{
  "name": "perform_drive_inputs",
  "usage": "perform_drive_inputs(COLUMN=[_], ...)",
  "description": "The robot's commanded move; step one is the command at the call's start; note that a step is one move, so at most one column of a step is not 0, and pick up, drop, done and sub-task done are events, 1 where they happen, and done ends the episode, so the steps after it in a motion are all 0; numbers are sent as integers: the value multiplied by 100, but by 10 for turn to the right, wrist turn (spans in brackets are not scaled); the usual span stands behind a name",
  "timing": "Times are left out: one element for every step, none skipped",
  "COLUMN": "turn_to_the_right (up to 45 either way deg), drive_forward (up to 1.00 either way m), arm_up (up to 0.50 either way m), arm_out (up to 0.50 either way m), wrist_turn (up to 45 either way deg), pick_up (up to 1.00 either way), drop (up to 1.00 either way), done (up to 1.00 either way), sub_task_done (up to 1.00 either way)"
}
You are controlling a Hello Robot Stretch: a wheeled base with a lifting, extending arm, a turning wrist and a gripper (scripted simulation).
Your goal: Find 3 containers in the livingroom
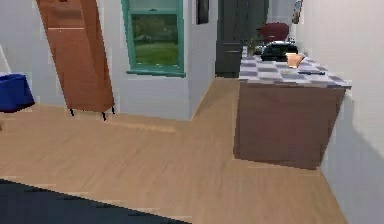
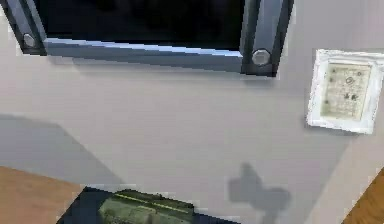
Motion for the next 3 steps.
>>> perform_drive_inputs(turn_to_the_right=[-450, -240, 0], drive_forward=[0, 0, 100], arm_up=[0, 0, 0], arm_out=[0, 0, 0], wrist_turn=[0, 0, 0], pick_up=[0, 0, 0], drop=[0, 0, 0], done=[0, 0, 0], sub_task_done=[0, 0, 0])
